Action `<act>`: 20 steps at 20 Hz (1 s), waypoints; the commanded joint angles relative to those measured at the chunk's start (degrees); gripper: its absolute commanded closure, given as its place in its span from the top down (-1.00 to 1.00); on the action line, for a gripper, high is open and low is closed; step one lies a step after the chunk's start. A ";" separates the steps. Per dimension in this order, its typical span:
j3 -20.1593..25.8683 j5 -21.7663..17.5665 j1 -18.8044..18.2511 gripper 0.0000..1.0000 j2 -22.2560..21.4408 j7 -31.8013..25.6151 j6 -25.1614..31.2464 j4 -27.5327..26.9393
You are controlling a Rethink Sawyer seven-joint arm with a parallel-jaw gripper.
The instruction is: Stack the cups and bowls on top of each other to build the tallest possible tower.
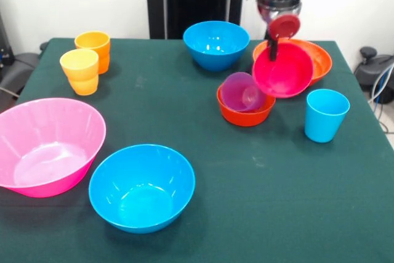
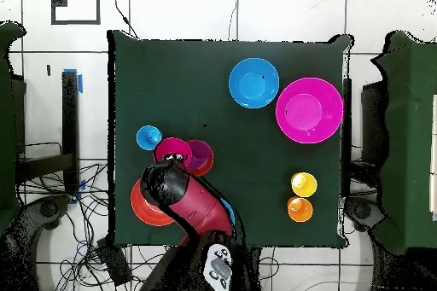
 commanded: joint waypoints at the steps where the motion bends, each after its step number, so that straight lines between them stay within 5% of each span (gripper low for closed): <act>1: -4.27 5.91 4.60 -1.00 14.48 14.15 -7.64 -15.86; 6: -12.02 7.91 9.83 -1.00 20.13 20.41 3.00 -24.09; 9: -12.07 7.29 9.35 -1.00 19.86 20.75 5.23 -24.69; 13: -8.00 7.81 7.21 -1.00 17.39 19.97 4.23 -22.12; 20: -6.86 7.17 6.20 -1.00 19.22 20.43 1.62 -24.38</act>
